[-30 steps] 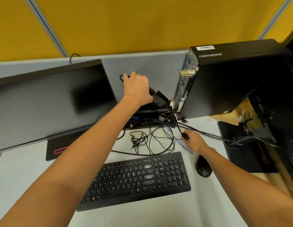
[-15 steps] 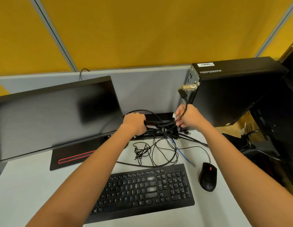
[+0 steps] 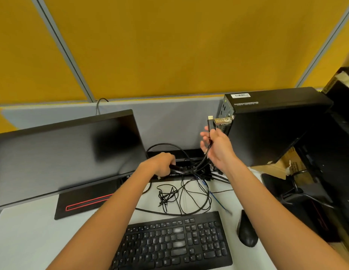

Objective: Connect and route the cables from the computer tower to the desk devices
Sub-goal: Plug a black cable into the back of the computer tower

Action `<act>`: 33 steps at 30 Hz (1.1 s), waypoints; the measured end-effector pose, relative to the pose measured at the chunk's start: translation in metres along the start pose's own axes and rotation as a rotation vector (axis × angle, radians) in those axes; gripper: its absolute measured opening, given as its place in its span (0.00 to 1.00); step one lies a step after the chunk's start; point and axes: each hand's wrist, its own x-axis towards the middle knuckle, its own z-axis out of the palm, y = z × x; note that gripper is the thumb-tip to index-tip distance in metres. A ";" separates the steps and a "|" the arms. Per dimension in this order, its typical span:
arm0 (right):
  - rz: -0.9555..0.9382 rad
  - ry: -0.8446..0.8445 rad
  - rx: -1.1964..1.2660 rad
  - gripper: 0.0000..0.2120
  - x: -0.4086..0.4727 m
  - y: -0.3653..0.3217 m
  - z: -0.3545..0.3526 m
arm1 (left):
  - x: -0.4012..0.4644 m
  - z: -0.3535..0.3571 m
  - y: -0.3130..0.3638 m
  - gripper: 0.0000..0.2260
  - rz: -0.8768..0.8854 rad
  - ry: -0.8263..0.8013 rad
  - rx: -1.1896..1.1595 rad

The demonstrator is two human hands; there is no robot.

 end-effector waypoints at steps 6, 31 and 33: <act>0.028 -0.021 0.108 0.12 0.005 0.012 0.019 | -0.012 -0.033 0.024 0.22 0.191 0.080 -0.507; -0.116 0.005 -0.021 0.09 0.031 -0.003 0.028 | 0.037 -0.038 0.049 0.17 0.396 0.929 0.055; -0.121 -0.035 -0.045 0.09 0.031 0.004 0.019 | 0.039 -0.036 0.044 0.11 0.354 0.918 -0.086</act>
